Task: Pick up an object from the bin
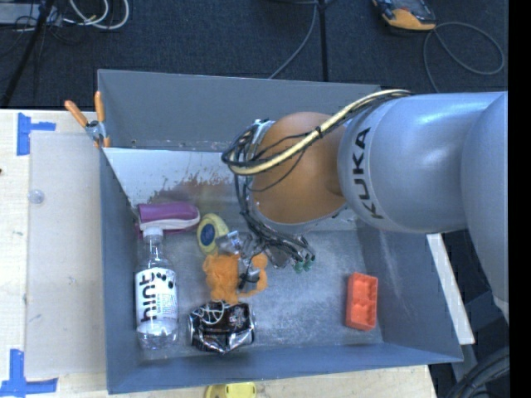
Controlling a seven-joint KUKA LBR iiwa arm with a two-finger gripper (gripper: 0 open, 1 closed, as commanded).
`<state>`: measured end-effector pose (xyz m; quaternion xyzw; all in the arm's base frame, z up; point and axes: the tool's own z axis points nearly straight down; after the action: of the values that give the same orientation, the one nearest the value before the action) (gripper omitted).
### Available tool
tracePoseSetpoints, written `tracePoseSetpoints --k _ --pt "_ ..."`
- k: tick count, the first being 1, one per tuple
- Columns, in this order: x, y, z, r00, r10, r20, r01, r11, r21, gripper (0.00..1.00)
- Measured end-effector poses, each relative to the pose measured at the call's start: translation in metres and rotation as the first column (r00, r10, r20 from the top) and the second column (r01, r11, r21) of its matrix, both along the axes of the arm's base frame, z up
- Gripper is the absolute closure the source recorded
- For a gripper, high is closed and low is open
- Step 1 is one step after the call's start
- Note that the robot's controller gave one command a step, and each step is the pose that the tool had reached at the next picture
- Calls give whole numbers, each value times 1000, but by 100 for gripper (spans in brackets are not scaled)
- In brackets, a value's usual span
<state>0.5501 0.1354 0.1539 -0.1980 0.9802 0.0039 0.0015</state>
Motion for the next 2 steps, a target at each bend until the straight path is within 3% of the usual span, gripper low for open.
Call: tracePoseSetpoints --k 2 --pt "-3 1 0 998 59 0 -59 998 -1 100"
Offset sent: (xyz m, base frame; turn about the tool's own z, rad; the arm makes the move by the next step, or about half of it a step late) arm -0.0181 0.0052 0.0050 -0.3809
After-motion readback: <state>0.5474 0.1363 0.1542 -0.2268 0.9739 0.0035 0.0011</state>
